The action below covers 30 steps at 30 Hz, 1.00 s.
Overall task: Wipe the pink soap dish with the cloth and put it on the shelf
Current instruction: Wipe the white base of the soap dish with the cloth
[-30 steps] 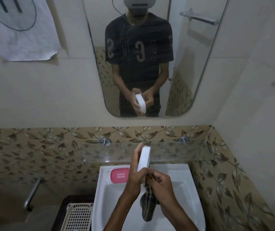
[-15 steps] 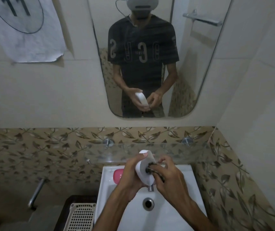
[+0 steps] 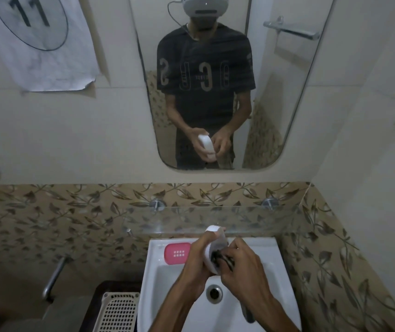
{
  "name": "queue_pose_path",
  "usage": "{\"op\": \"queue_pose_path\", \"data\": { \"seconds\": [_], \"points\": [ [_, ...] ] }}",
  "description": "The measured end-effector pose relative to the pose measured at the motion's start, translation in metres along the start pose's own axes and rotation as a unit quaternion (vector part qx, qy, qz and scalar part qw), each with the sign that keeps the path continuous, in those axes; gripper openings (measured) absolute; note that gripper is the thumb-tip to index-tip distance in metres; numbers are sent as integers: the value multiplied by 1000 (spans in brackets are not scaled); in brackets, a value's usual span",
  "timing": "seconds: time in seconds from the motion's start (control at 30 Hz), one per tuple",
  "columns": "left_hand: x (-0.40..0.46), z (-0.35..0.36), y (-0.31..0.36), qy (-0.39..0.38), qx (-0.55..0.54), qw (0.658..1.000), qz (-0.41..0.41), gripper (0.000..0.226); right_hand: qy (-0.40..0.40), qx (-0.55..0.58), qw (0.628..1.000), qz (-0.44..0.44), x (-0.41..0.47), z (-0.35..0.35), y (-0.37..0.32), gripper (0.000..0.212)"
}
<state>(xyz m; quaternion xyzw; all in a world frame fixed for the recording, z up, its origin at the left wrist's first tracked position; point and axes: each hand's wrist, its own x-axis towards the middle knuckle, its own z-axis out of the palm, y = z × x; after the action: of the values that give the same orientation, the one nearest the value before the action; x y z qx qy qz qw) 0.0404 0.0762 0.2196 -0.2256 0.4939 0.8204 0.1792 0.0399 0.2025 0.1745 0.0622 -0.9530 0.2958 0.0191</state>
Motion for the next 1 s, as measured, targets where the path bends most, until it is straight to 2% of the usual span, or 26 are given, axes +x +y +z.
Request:
{"op": "queue_pose_path", "data": {
  "seconds": [0.2,0.3,0.37,0.47,0.6,0.63,0.7,0.77,0.83,0.9,1.0],
  "points": [
    [-1,-5,5,-27,116,993,11,58,44,45,998,3,-9,11,-3,18],
    [-1,-9,9,-27,120,992,11,33,73,46,996,-15,-8,9,-5,14],
    [0,-8,9,-13,85,996,27,19,108,50,993,-8,-5,6,-6,7],
    [0,-2,5,-9,-25,998,65,25,152,96,983,43,-4,7,-10,12],
    [2,-4,-1,20,-88,992,88,21,96,142,981,89,-4,11,-10,34],
    [2,-4,-1,13,-104,991,88,23,86,136,983,84,-2,8,-8,31],
    [1,-4,0,0,-125,989,82,40,92,103,988,64,3,3,-7,19],
    [2,-2,5,-17,-120,989,80,46,124,87,986,63,4,0,-9,10],
    [2,0,11,-37,-81,993,81,36,136,80,985,70,4,3,-11,12],
    [1,3,16,-67,-54,994,68,30,115,66,989,60,5,5,-9,13],
    [4,6,17,-66,-48,995,60,41,82,45,995,32,8,3,-8,7]
  ]
}}
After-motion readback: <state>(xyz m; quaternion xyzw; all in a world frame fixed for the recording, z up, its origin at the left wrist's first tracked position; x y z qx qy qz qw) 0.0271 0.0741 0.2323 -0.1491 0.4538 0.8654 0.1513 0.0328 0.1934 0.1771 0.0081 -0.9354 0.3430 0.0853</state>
